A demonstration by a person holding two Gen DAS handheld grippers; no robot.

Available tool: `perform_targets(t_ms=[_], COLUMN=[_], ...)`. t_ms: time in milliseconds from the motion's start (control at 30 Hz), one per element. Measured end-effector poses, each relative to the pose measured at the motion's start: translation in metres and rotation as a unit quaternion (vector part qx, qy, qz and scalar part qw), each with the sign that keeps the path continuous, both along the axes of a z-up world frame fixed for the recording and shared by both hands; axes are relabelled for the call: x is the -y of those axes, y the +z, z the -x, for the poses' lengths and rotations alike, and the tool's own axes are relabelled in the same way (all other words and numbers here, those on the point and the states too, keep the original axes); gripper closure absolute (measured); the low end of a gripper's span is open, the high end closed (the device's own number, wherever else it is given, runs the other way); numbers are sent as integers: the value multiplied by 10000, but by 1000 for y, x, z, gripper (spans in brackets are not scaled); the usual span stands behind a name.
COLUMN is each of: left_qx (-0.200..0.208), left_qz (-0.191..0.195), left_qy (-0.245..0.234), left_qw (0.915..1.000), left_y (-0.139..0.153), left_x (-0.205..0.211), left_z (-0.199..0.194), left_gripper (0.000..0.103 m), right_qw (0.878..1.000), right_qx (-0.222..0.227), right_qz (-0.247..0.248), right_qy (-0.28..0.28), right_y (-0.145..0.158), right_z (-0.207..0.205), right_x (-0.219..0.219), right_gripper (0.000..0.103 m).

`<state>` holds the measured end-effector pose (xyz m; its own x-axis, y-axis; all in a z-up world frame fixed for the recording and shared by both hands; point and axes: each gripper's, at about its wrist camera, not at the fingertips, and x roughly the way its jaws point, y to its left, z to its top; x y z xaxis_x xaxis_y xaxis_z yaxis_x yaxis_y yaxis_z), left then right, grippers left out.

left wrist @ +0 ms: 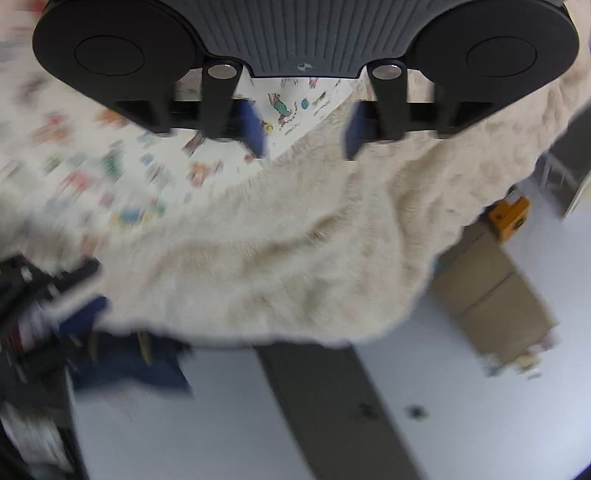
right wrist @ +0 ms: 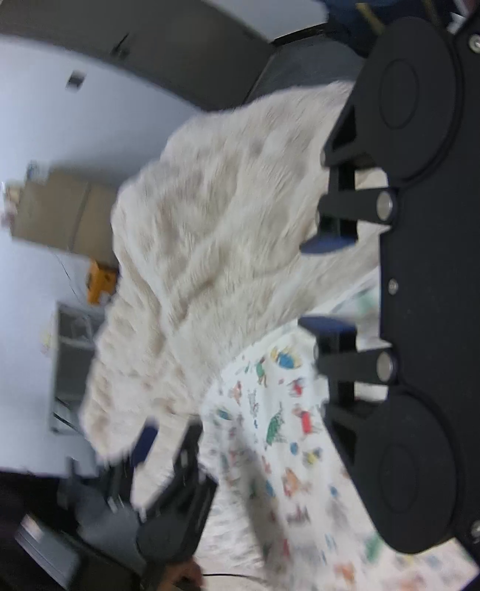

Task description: Fold clothes

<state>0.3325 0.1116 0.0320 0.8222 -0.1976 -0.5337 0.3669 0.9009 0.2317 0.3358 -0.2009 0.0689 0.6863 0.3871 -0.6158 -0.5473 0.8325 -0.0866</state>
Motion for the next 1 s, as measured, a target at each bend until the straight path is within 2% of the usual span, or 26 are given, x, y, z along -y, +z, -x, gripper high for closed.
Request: perform_targets(t_ms=[33, 67, 100, 167, 233, 300, 367, 467, 533, 567, 633, 700, 767, 833, 900, 1000], left_qx=[-38, -76, -113, -180, -184, -158, -131, -399, -638, -791, -961, -1025, -863, -577, -287, 55], left_qz=[412, 823, 1170, 1330, 1208, 1124, 1096, 1093, 963, 893, 855, 890, 972, 922, 830, 661], left_qy=[3, 5, -1, -103, -221, -226, -146, -381, -472, -504, -525, -516, -493, -489, -482, -806], left_qw=[9991, 9966, 9931, 9909, 9923, 9933, 9938, 9925, 9922, 9916, 9903, 9894, 9903, 9929, 9950, 9945], left_y=[7, 14, 20, 19, 8, -3, -12, -35, -48, -57, -70, -79, -78, -73, -67, -61], left_x=[-7, -14, -20, -18, -5, 6, 13, 31, 38, 43, 47, 46, 43, 48, 54, 75], left_z=[21, 42, 63, 101, 148, 183, 206, 232, 231, 228, 222, 216, 220, 223, 224, 218], left_gripper=[36, 24, 19, 18, 17, 17, 18, 18, 18, 18, 19, 18, 18, 18, 18, 19], right_qw=[9996, 9989, 9983, 9969, 9964, 9954, 9921, 9876, 9780, 9728, 9689, 9646, 9645, 9714, 9832, 9868], right_qx=[-51, -70, -51, 26, 163, 571, 882, 1012, 1415, 1551, 1544, 1575, 1583, 1393, 941, 443], right_qz=[-255, -450, -574, -791, -824, -650, -515, -215, 404, 677, 966, 1245, 1290, 1007, 236, -582], right_qy=[-60, -78, -46, 26, 118, 422, 723, 1182, 1479, 1582, 1678, 1711, 1676, 1637, 1544, 1443], right_y=[7, 11, 14, 17, 14, 4, -5, -14, -27, -34, -43, -51, -49, -39, -16, 10], right_z=[15, 32, 53, 96, 128, 174, 200, 213, 218, 218, 211, 205, 200, 193, 180, 163], right_x=[17, 30, 40, 56, 55, 46, 26, -7, -46, -64, -88, -108, -113, -108, -89, -64], right_gripper=[51, 47, 42, 42, 40, 40, 41, 41, 43, 44, 56, 94, 101, 102, 103, 103])
